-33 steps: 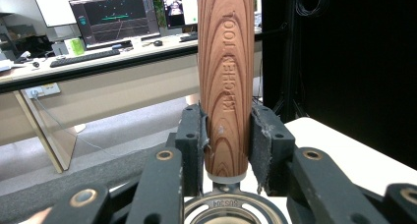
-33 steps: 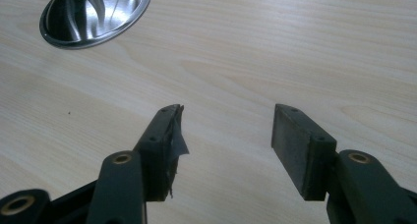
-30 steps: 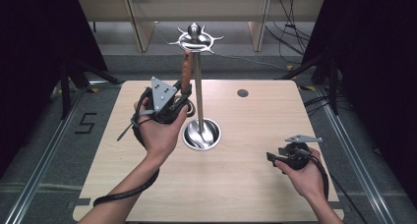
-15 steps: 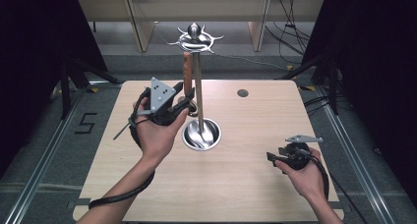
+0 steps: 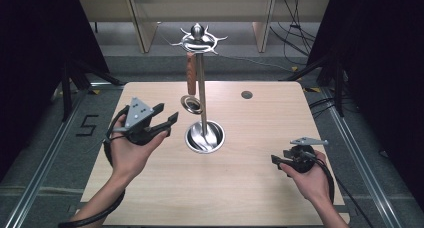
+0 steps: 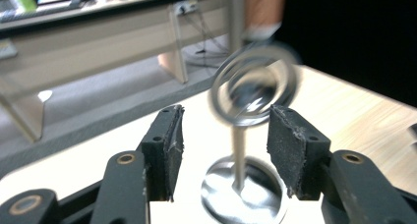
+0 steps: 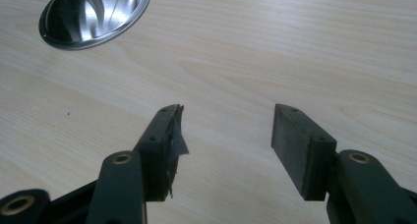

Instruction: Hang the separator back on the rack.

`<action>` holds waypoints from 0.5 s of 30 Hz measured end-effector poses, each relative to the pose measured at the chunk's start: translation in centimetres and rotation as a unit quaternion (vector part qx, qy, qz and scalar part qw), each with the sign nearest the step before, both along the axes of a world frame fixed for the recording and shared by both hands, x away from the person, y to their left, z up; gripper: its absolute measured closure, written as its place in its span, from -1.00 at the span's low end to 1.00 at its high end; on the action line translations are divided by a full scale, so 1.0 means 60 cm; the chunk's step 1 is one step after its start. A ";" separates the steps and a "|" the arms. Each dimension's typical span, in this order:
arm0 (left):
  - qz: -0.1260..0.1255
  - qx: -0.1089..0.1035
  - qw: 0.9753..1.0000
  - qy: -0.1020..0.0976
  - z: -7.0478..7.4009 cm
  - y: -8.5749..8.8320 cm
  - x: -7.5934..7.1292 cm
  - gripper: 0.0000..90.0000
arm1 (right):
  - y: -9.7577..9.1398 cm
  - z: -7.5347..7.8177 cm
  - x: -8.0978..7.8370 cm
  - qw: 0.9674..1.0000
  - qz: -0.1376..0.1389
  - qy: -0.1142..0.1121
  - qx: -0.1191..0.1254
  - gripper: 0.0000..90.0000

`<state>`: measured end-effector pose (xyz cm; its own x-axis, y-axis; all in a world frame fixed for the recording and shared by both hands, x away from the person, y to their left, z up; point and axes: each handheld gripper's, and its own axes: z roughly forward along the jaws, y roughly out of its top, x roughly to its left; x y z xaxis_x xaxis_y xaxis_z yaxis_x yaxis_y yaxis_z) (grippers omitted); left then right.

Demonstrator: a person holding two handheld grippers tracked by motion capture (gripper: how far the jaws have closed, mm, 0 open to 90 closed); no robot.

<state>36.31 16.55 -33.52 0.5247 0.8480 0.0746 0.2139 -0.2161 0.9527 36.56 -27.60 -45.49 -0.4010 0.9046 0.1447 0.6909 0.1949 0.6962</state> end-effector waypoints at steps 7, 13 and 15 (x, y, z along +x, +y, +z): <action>0.002 0.014 0.999 0.050 -0.083 0.061 -0.013 -0.08 | 0.000 0.000 0.000 1.000 0.001 0.002 -0.008 0.02; -0.008 0.010 0.991 0.136 -0.192 0.103 -0.037 -0.11 | 0.002 -0.001 0.000 1.000 -0.008 0.013 -0.007 0.02; -0.011 -0.006 0.987 0.162 -0.204 0.109 -0.040 -0.08 | 0.000 -0.002 0.002 1.000 0.005 -0.001 -0.017 0.02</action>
<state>33.90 23.11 -45.76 0.5370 0.8364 -0.1100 0.5037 -0.2133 0.8371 36.69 -27.58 -45.59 -0.4098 0.9052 0.1127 0.6877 0.2254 0.6901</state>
